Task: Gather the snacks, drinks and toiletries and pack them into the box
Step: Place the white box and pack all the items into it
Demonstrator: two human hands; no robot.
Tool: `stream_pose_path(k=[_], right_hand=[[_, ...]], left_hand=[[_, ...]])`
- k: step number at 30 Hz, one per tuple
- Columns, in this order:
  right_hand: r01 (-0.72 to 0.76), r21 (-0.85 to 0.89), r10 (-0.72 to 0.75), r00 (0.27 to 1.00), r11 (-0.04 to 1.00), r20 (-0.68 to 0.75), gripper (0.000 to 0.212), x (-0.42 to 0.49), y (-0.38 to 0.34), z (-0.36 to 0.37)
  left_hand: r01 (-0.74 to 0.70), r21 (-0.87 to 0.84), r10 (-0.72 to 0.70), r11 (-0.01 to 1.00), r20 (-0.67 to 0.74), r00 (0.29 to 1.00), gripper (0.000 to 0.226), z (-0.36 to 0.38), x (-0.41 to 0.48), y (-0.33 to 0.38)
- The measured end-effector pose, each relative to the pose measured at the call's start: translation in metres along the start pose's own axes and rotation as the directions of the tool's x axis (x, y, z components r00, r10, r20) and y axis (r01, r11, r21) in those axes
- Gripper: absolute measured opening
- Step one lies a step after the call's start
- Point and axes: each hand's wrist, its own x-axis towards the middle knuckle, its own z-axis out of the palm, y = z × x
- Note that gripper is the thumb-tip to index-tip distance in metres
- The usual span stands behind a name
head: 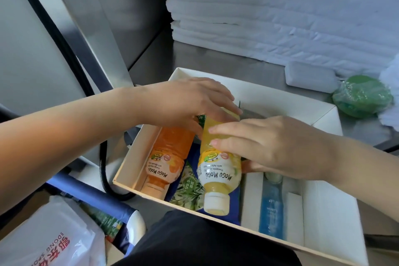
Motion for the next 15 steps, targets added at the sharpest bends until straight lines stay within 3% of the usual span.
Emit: stream_pose_path(k=[1, 5, 7, 12, 15], right_hand=[[0.016, 0.011, -0.015, 0.997, 1.000, -0.074, 0.049, -0.001, 0.000, 0.001], [0.067, -0.010, -0.068, 0.988, 0.998, -0.139, 0.052, -0.002, 0.007, 0.011], [0.086, -0.084, -0.096, 0.988, 0.993, -0.122, 0.057, 0.002, 0.007, 0.014], [0.160, -0.161, -0.180, 0.976, 0.974, -0.122, 0.044, 0.015, 0.007, 0.021], [0.180, -0.231, -0.209, 0.972, 0.956, -0.110, 0.038, 0.017, 0.008, 0.025]], left_hand=[[-0.017, -0.002, 0.017, 1.000, 0.001, 1.000, 0.045, 0.000, 0.000, -0.001], [0.021, 0.014, -0.021, 1.000, 0.025, 0.999, 0.042, 0.003, -0.001, 0.000], [0.026, 0.025, -0.026, 0.999, 0.025, 0.999, 0.044, 0.004, -0.001, 0.001], [0.044, 0.071, -0.050, 0.996, 0.084, 0.995, 0.045, 0.006, -0.002, 0.004], [0.085, 0.002, -0.085, 0.996, 0.095, 0.992, 0.048, 0.008, -0.004, 0.003]])
